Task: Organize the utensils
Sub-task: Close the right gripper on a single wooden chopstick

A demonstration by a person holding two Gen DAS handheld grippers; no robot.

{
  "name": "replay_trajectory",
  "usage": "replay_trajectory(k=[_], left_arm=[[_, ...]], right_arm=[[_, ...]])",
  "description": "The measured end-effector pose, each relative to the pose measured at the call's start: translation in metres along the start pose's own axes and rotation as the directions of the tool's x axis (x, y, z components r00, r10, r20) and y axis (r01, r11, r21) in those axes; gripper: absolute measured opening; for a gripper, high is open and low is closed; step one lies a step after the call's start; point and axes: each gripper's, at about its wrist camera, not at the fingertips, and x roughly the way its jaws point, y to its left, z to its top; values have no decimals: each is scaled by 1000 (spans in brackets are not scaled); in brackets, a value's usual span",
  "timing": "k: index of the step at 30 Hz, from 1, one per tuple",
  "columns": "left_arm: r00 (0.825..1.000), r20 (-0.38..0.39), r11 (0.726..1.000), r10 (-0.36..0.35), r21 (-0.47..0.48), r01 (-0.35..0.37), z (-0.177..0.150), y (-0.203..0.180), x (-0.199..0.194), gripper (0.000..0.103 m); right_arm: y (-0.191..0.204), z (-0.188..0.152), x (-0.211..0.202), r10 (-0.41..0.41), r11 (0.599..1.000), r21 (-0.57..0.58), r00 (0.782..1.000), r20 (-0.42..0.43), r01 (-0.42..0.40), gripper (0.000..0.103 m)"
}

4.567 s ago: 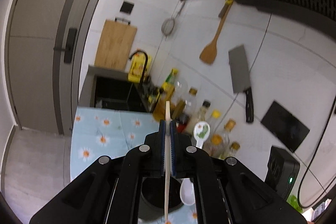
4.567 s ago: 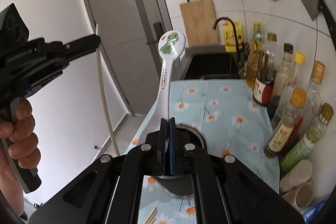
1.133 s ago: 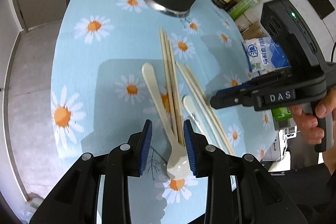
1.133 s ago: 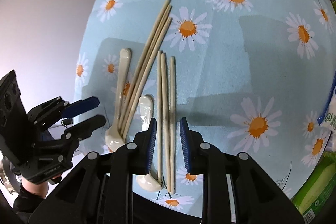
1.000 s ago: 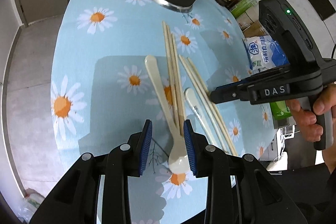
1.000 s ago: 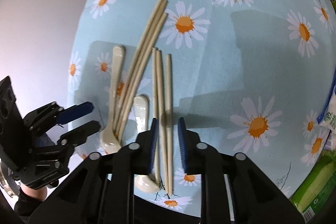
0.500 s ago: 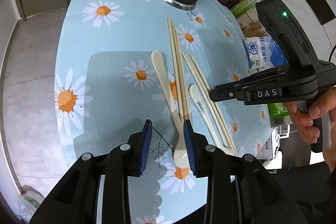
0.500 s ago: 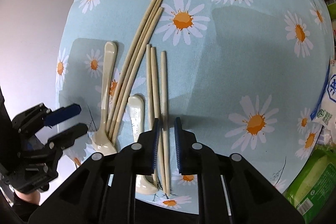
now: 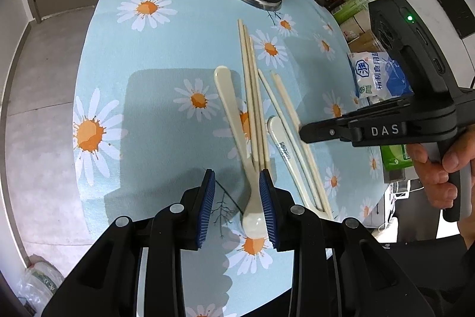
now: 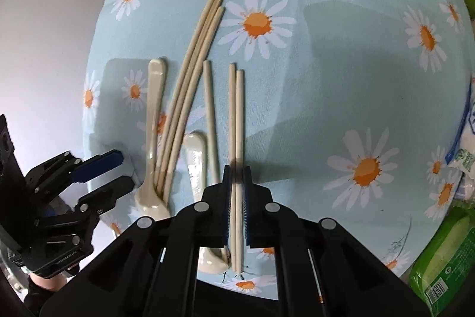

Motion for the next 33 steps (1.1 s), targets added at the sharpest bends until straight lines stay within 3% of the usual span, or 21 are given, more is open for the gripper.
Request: replay_trajectory(k=[4,8,14,19,25,31,33], left_arm=[[1000,10,1000,29,-6,-29,2,-5,0,30],[999,15,999,47,-19,-47,2,-7,-1,30],[998,7,998,58,-23,-58,1,-8,0,30],[998,5,998,56,-26,-56,-1,-7,2,30],[999,3,999,48,-25,-48,-3,-5,2,30],[999,-3,998,48,-27,-48,-1,-3,2,30],[999,-9,998,51,-29,-52,0,-3,3,30]], right_arm=[[-5,3,-3,-13,1000,-11,1000,7,13,1],[-19,5,-2,41,999,-1,999,-14,-41,1],[-24,2,-3,53,998,-18,998,-20,-54,3],[-14,0,2,39,999,-19,999,-26,-40,7],[1,1,1,-55,998,-24,998,-13,55,8],[34,-1,5,-195,980,-39,981,12,195,5],[38,-2,6,-200,979,-35,980,15,200,4]])
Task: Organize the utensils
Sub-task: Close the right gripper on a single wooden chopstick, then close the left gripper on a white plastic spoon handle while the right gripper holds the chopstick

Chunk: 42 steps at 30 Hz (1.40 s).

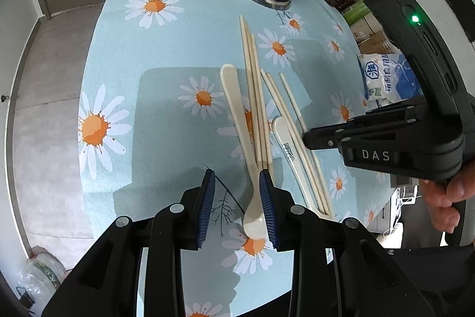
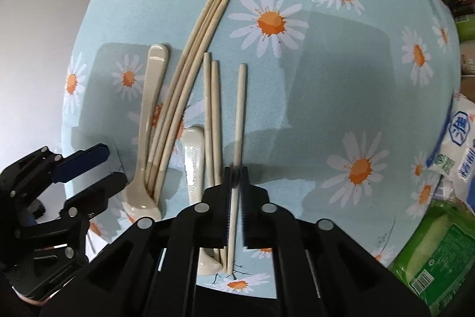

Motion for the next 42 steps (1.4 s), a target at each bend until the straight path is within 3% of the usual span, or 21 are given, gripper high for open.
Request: replay_trajectory(k=[4,10,21,31,42], left_arm=[[1000,-18,1000,11,-14,-12,2,0,2,30],[999,-44,998,8,-59,-10,8,-2,7,30],[983,-159,988,93,-109,-111,22,-15,20,29],[942,-254,963,217,-101,-249,40,-27,35,23],[903,-290,932,316,-82,-353,49,-36,46,12]], right_arm=[[2,-2,-3,6,1000,-10,1000,13,-5,4],[-25,-14,-11,88,996,-12,996,29,-88,5],[-86,-24,-41,305,951,12,947,106,-308,5],[-110,-37,-39,392,918,20,913,113,-396,5],[-112,-41,-36,421,905,12,899,120,-425,5]])
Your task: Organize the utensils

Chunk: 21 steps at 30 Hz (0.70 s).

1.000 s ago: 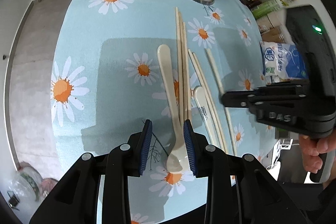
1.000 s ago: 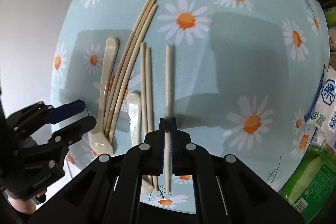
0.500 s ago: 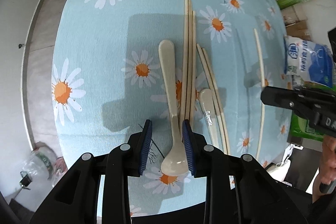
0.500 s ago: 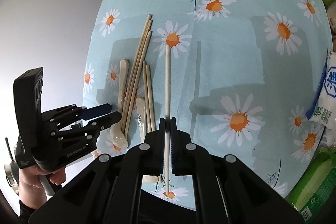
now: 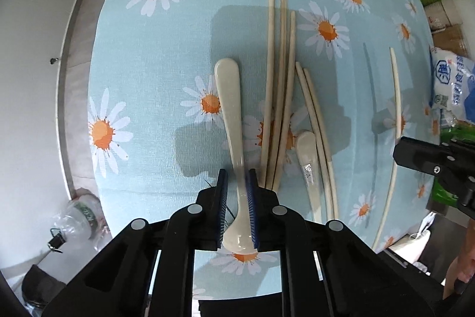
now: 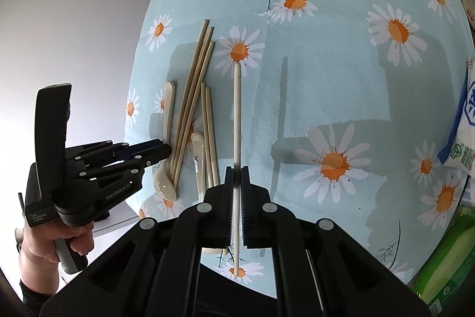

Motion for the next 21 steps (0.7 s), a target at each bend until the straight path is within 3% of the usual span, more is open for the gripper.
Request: replay_trajectory(k=[9,21], left_arm=[[997,8,997,79,16,-80,2,-24,1,8],[995,49,996,-88,-11,89,-5,4,-6,6]], right_arm=[[5,2,9,5,1000,-10,1000,-13,-5,5],[10,7,3,-58,998,-17,998,-11,57,5]])
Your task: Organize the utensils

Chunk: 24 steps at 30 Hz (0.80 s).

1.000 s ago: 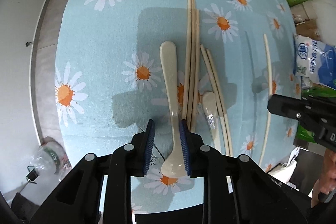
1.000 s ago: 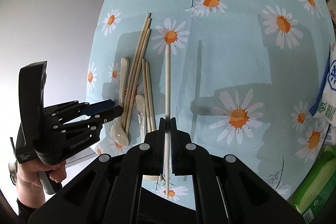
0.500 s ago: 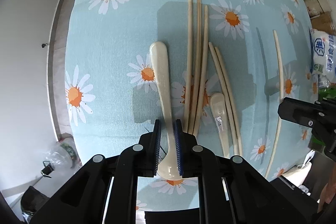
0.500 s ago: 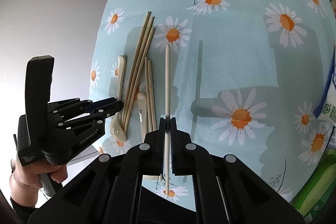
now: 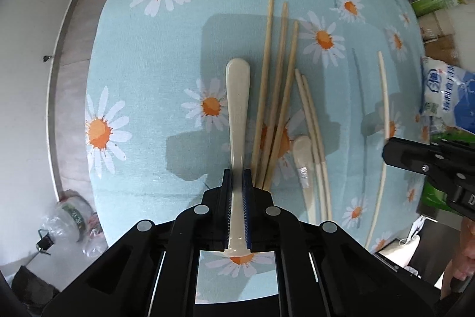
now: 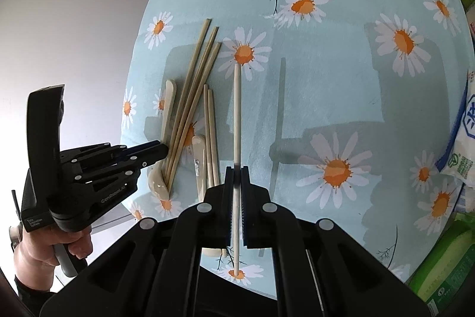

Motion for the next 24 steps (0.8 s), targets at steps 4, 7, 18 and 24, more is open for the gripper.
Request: replay_trajectory(k=[4,7,18,24], left_arm=[[999,23,999,-39,22,38,-4,7,-9,6],[996,37,997,-77,36,75,-5,7,-14,6],[967,159,978,-201,96,187,-2,17,-57,6],[932,256,962,-254,163,218,11,14,-89,6]], right_arm=[[1,3,2,-19,1000,4,1000,2,19,5],[3,4,2,-18,1000,1,1000,10,18,5],[22,10,-21,13,1000,5,994,109,-14,5],[31,18,-41,80,997,-33,976,203,-75,5]])
